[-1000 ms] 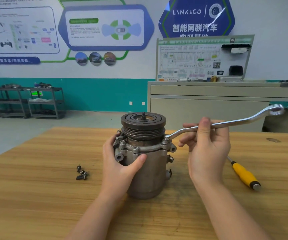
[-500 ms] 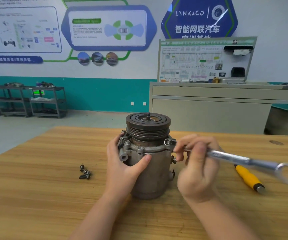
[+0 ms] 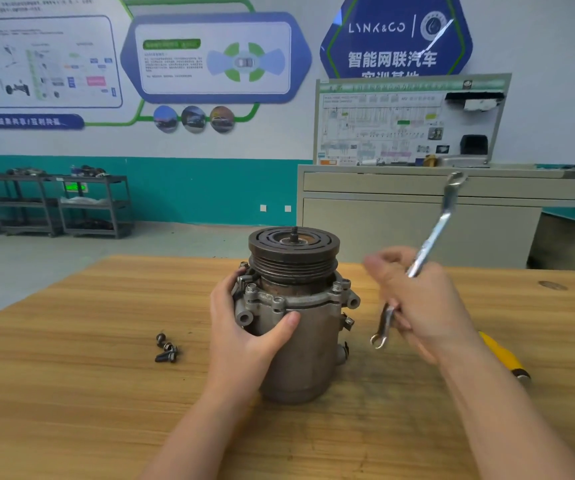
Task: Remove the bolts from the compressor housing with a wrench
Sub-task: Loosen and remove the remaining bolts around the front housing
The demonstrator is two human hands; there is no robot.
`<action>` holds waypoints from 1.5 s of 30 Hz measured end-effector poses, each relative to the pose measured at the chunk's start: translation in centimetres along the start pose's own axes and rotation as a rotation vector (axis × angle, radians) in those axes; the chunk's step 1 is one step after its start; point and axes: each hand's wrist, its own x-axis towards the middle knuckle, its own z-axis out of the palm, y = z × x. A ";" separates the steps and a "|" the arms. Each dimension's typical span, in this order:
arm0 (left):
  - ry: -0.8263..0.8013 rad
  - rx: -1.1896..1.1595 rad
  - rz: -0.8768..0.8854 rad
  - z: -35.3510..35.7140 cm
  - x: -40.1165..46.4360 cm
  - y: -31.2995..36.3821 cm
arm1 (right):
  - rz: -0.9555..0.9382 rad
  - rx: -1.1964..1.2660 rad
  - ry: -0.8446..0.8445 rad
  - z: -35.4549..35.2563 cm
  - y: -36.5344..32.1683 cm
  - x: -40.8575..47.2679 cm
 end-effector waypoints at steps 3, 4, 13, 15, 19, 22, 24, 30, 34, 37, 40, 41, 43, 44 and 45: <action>-0.003 0.003 0.003 0.0 0.1 0.0 | -0.160 -0.273 -0.078 1.8 0.9 -0.7; -0.002 0.007 0.005 0.0 0.1 0.0 | -0.195 -0.327 -0.071 2.1 1.1 -0.7; -0.007 0.021 0.011 -0.1 0.1 -0.2 | -0.184 -0.287 -0.084 1.5 2.0 -0.2; -0.006 0.024 0.017 -0.1 0.1 -0.2 | -0.183 -0.251 -0.125 1.6 2.2 -0.4; -0.002 0.009 0.026 -0.1 0.1 -0.2 | -0.177 -0.256 -0.111 1.7 2.6 -0.2; -0.010 0.013 0.022 -0.1 0.2 -0.3 | -0.203 -0.254 -0.104 1.8 2.6 -0.3; -0.008 0.013 0.024 -0.1 0.2 -0.4 | -0.205 -0.232 -0.113 1.8 2.6 -0.4; 0.000 0.001 0.041 0.0 0.3 -0.6 | -0.218 -0.223 -0.065 2.0 2.9 -0.5; -0.001 0.006 0.038 -0.1 0.3 -0.6 | -0.211 -0.176 -0.084 2.2 2.8 -0.7; 0.001 0.011 0.052 -0.1 0.3 -0.6 | -0.219 -0.224 -0.059 2.2 3.0 -0.7; 0.002 0.011 0.051 0.0 0.3 -0.6 | -0.214 -0.237 -0.042 2.3 3.0 -0.6; 0.002 0.013 0.050 0.0 0.3 -0.6 | -0.208 -0.218 -0.055 2.3 3.0 -0.6; 0.002 0.016 0.049 0.0 0.3 -0.5 | -0.197 -0.176 -0.065 2.3 3.0 -0.7; 0.002 0.017 0.049 0.0 0.3 -0.5 | -0.200 -0.176 -0.065 2.3 2.9 -0.7; 0.002 0.014 0.049 0.0 0.3 -0.5 | -0.206 -0.189 -0.061 2.3 3.0 -0.6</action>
